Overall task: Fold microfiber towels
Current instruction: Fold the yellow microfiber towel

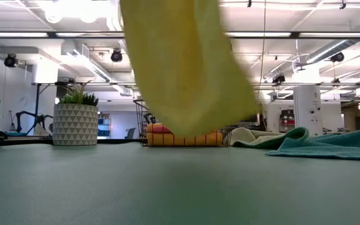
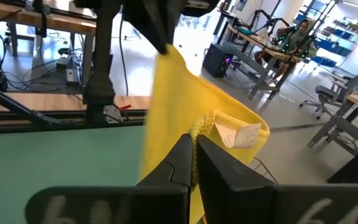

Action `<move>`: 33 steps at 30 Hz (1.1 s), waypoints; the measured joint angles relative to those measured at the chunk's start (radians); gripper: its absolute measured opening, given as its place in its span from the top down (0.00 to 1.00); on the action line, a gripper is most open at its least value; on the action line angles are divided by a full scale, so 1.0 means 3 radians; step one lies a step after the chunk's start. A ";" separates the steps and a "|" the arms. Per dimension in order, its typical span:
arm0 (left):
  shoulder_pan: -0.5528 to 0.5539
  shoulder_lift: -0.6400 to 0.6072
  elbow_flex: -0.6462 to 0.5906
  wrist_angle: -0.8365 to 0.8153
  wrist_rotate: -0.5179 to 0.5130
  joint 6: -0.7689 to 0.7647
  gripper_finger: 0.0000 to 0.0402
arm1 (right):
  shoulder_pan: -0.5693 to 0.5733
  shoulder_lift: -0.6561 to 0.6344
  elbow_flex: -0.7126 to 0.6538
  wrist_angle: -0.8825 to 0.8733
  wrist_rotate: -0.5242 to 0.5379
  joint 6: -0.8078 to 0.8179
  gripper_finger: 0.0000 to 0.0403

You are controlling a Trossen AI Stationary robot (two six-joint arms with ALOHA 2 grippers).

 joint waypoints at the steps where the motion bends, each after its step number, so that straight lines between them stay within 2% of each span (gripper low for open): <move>1: -0.0012 -0.0005 0.0008 0.0008 0.0151 -0.0031 1.00 | 0.0012 0.0000 0.0000 0.0000 0.0000 -0.0001 0.98; 7: -0.0150 -0.0017 -0.0006 -0.0053 0.0150 -0.0388 1.00 | 0.0121 0.0000 0.0000 0.0031 0.0001 0.0011 0.98; 10: -0.0175 -0.0037 -0.0004 -0.0332 0.0100 -0.0460 1.00 | 0.0204 0.0002 0.0026 0.0027 0.0131 0.0026 0.98; 11: -0.0175 -0.0039 -0.0007 -0.0513 -0.0144 -0.0348 1.00 | 0.0226 0.0003 0.0033 0.0025 0.0242 0.0007 0.98; 13: -0.0149 -0.0026 -0.0014 -0.0763 -0.0874 -0.0343 1.00 | 0.0232 0.0003 0.0058 0.0037 0.0236 -0.0046 0.98; 14: -0.0125 0.0007 -0.0004 -0.0698 -0.0984 -0.0402 1.00 | 0.0230 0.0003 0.0069 0.0054 0.0180 -0.0044 0.98; 15: -0.0114 0.0032 0.0018 -0.0540 -0.0851 -0.0450 1.00 | 0.0229 0.0003 0.0077 0.0061 0.0131 -0.0043 0.98; 18: -0.0223 0.0105 0.0022 -0.0042 0.0118 -0.0345 1.00 | 0.0228 0.0016 0.0086 0.0052 0.0098 0.0001 0.98; 19: -0.0289 0.0135 0.0024 0.0014 0.0198 -0.0217 1.00 | 0.0228 0.0018 0.0088 0.0052 0.0093 0.0007 0.98; 20: -0.0336 0.0155 0.0023 -0.0044 0.0096 -0.0118 1.00 | 0.0230 0.0020 0.0088 0.0051 0.0086 0.0008 0.98; 22: -0.0311 0.0192 0.0018 -0.0121 -0.0406 -0.0073 1.00 | 0.0230 0.0029 0.0088 0.0050 0.0085 0.0021 0.98; 23: -0.0275 0.0214 0.0040 -0.0067 -0.0544 -0.0140 1.00 | 0.0230 0.0033 0.0088 0.0052 0.0086 0.0021 0.98; 24: -0.0255 0.0234 0.0067 -0.0041 -0.0491 -0.0264 1.00 | 0.0230 0.0034 0.0088 0.0052 0.0085 0.0019 0.98; 27: -0.0350 0.0315 0.0126 -0.0015 0.0280 -0.0336 1.00 | 0.0230 0.0051 0.0088 0.0051 0.0086 0.0023 0.98; 28: -0.0413 0.0328 0.0126 -0.0052 0.0276 -0.0236 1.00 | 0.0230 0.0052 0.0088 0.0052 0.0085 0.0016 0.98; 29: -0.0458 0.0334 0.0109 -0.0125 0.0107 -0.0122 1.00 | 0.0230 0.0055 0.0088 0.0051 0.0085 0.0007 0.98; 32: -0.0353 0.0307 0.0098 -0.0114 -0.1060 0.0027 1.00 | 0.0230 0.0055 0.0088 0.0057 0.0087 -0.0005 0.98; 33: -0.0298 0.0289 0.0107 -0.0127 -0.1245 -0.0051 1.00 | 0.0230 0.0055 0.0088 0.0060 0.0088 -0.0006 0.98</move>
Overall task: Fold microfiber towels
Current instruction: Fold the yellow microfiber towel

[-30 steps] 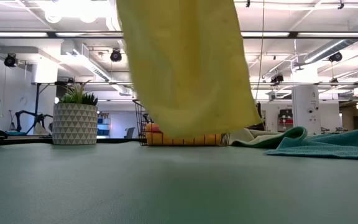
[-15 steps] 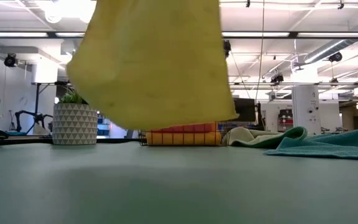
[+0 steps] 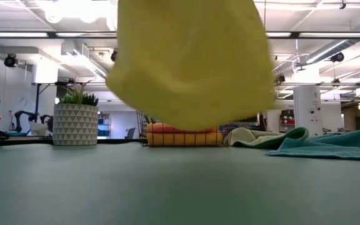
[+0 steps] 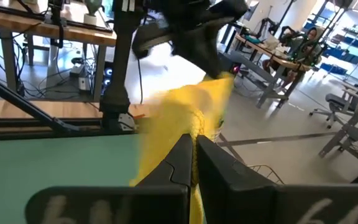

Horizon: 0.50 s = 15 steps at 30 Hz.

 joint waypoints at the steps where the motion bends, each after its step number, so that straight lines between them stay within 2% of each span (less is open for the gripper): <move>1: 0.0035 -0.0015 0.0006 -0.0008 0.0151 -0.0165 1.00 | 0.0000 0.0000 0.0000 0.0003 -0.0001 0.0000 0.98; 3: 0.0006 -0.0032 -0.0005 0.0073 0.1095 -0.0448 1.00 | 0.0002 0.0000 0.0000 0.0002 -0.0001 -0.0002 0.98; 4: -0.0038 -0.0030 -0.0032 0.0157 0.1450 -0.0483 1.00 | 0.0012 0.0000 0.0000 0.0002 -0.0001 -0.0003 0.98; 5: -0.0097 -0.0012 -0.0056 0.0226 0.1556 -0.0462 1.00 | 0.0013 0.0000 0.0000 0.0004 -0.0002 -0.0007 0.98; 6: -0.0144 0.0000 -0.0066 0.0254 0.1487 -0.0397 1.00 | 0.0014 0.0000 0.0000 0.0013 -0.0001 -0.0020 0.98; 8: -0.0154 0.0024 -0.0068 0.0250 0.0994 -0.0352 1.00 | 0.0014 0.0000 0.0001 0.0014 -0.0001 -0.0064 0.98; 12: -0.0060 -0.0007 -0.0045 0.0262 0.0251 -0.0222 1.00 | 0.0014 0.0000 0.0055 0.0011 -0.0002 -0.0184 0.98; 13: -0.0045 -0.0010 -0.0061 0.0237 0.0218 -0.0356 1.00 | 0.0014 0.0000 0.0088 0.0011 -0.0003 -0.0237 0.98; 14: -0.0039 0.0010 -0.0072 0.0299 0.0511 -0.0528 1.00 | 0.0014 0.0000 0.0122 0.0015 -0.0004 -0.0268 0.98; 15: -0.0035 0.0034 -0.0074 0.0481 0.0994 -0.0592 1.00 | 0.0014 0.0000 0.0154 0.0014 -0.0005 -0.0315 0.98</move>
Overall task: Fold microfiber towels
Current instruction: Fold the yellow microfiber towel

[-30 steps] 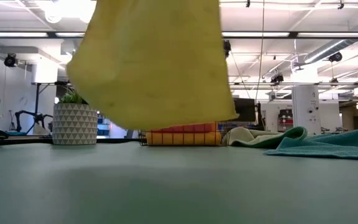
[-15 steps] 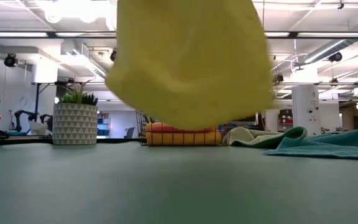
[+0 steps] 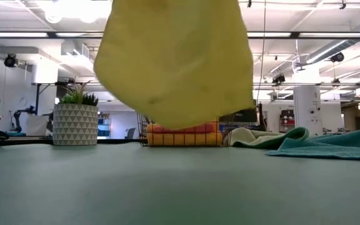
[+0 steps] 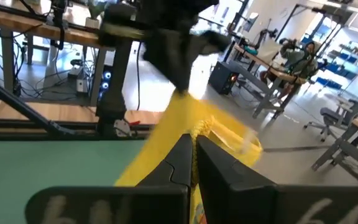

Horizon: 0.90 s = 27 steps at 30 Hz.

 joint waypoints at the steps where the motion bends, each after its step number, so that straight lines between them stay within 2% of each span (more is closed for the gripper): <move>1: -0.0002 0.0036 0.0000 0.0203 0.0417 0.0040 1.00 | 0.0006 -0.0002 0.0026 0.0001 0.0000 -0.0033 0.98; 2: -0.0045 0.0095 0.0000 0.0283 0.0601 0.0163 1.00 | 0.0017 -0.0005 0.0049 0.0000 0.0001 -0.0071 0.98; 3: -0.0086 0.0132 0.0000 0.0251 0.0540 0.0307 1.00 | 0.0019 -0.0006 0.0068 -0.0015 0.0000 -0.0100 0.98; 4: -0.0102 0.0141 0.0017 0.0147 0.0248 0.0412 1.00 | 0.0020 -0.0010 0.0088 -0.0045 -0.0005 -0.0126 0.98; 6: -0.0077 0.0114 0.0033 0.0035 -0.0687 0.0346 1.00 | 0.0022 -0.0010 0.0102 -0.0061 -0.0016 -0.0162 0.98; 7: -0.0012 0.0093 0.0040 0.0114 -0.0882 0.0190 1.00 | 0.0022 -0.0013 0.0102 -0.0081 -0.0017 -0.0164 0.98; 8: 0.0032 0.0081 0.0042 0.0235 -0.0661 0.0061 1.00 | 0.0020 -0.0015 0.0102 -0.0121 -0.0016 -0.0163 0.98; 10: 0.0017 0.0065 0.0036 0.0462 0.0276 0.0026 1.00 | 0.0020 -0.0015 0.0102 -0.0246 -0.0015 -0.0098 0.98; 11: -0.0049 0.0091 0.0037 0.0510 0.0550 0.0136 1.00 | 0.0019 -0.0015 0.0102 -0.0317 -0.0013 -0.0045 0.98; 12: -0.0088 0.0087 0.0034 0.0427 0.0485 0.0270 1.00 | 0.0019 -0.0015 0.0101 -0.0384 -0.0015 0.0021 0.98; 14: -0.0131 0.0030 -0.0017 0.0184 -0.0224 0.0177 1.00 | 0.0019 -0.0015 0.0099 -0.0472 -0.0014 0.0103 0.98; 15: -0.0081 0.0029 -0.0027 0.0241 -0.0422 0.0039 1.00 | 0.0019 -0.0014 0.0099 -0.0487 -0.0019 0.0128 0.98; 17: -0.0016 0.0029 -0.0027 0.0396 -0.0201 -0.0034 1.00 | 0.0020 -0.0010 0.0099 -0.0500 -0.0078 0.0140 0.98; 19: -0.0114 0.0032 -0.0015 0.0430 0.0141 -0.0100 1.00 | 0.0034 -0.0008 0.0099 -0.0500 -0.0129 0.0163 0.98; 20: -0.0181 0.0038 -0.0012 0.0395 0.0201 -0.0155 1.00 | 0.0036 -0.0008 0.0099 -0.0501 -0.0163 0.0163 0.98; 22: -0.0278 0.0039 -0.0044 0.0132 0.0072 -0.0242 1.00 | 0.0043 -0.0008 0.0098 -0.0505 -0.0199 0.0164 0.98; 25: -0.0233 0.0093 -0.0057 0.0061 -0.0228 -0.0316 1.00 | 0.0057 -0.0008 0.0098 -0.0531 -0.0233 0.0158 0.98; 27: -0.0258 0.0100 -0.0052 -0.0031 -0.0224 -0.0391 1.00 | 0.0057 -0.0008 0.0098 -0.0588 -0.0236 0.0170 0.98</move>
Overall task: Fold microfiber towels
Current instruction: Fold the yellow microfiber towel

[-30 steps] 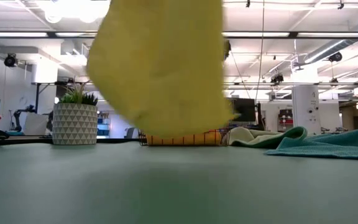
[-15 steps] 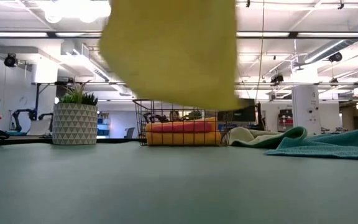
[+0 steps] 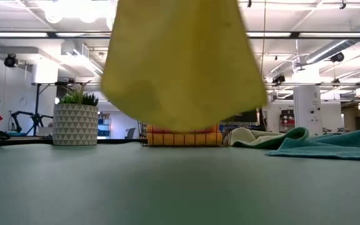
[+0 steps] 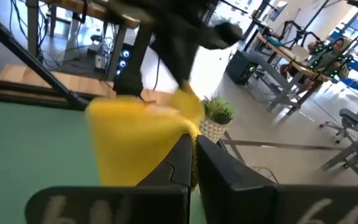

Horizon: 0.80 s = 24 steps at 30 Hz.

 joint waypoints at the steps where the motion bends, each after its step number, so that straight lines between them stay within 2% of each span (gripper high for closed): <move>1: -0.0017 -0.0003 0.0010 -0.0019 0.0029 -0.0049 1.00 | 0.0000 -0.0001 0.0000 -0.0028 -0.0001 0.0018 0.98; 7: 0.0000 -0.0009 0.0004 -0.0084 -0.0129 -0.0044 1.00 | 0.0000 -0.0006 -0.0001 -0.0188 0.0004 0.0058 0.98; 15: 0.0071 -0.0083 0.0014 -0.0056 -0.0811 0.0496 1.00 | -0.0154 -0.0013 -0.0003 -0.0538 0.0242 -0.0136 0.98; 24: 0.0304 -0.0086 0.0014 -0.0046 -0.0889 0.0906 1.00 | -0.0391 -0.0014 -0.0004 -0.0589 0.0246 -0.0432 0.98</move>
